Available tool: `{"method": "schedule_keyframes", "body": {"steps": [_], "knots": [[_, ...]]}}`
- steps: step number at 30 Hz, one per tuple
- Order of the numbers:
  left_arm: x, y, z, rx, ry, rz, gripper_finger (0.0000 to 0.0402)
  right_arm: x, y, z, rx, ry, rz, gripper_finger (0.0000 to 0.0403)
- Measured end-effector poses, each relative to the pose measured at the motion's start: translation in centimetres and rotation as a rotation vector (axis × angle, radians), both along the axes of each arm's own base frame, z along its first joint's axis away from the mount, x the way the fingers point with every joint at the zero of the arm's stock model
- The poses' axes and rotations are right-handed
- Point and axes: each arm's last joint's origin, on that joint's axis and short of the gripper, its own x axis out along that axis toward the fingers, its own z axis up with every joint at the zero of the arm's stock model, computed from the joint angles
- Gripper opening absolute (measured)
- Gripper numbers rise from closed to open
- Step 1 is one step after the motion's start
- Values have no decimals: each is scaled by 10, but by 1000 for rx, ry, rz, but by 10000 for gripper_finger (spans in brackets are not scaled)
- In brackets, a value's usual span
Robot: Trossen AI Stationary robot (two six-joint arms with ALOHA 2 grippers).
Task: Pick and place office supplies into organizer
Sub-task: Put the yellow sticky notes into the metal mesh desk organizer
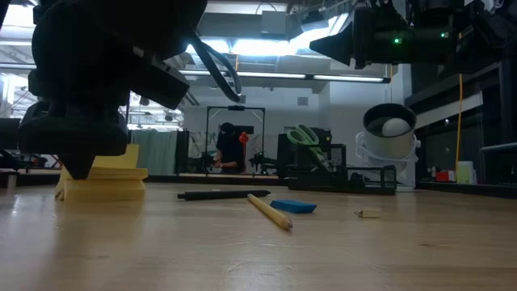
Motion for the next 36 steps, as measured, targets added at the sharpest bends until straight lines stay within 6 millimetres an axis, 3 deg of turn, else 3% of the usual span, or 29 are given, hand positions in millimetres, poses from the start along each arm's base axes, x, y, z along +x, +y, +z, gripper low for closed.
{"method": "schedule_keyframes", "body": {"steps": [10, 36], "knots": [[1, 0, 0, 16, -22, -12, 115, 0, 0, 0, 0, 0, 0, 28], [2, 5, -8, -8, 47, -35, 114, 0, 0, 0, 0, 0, 0, 28]]}}
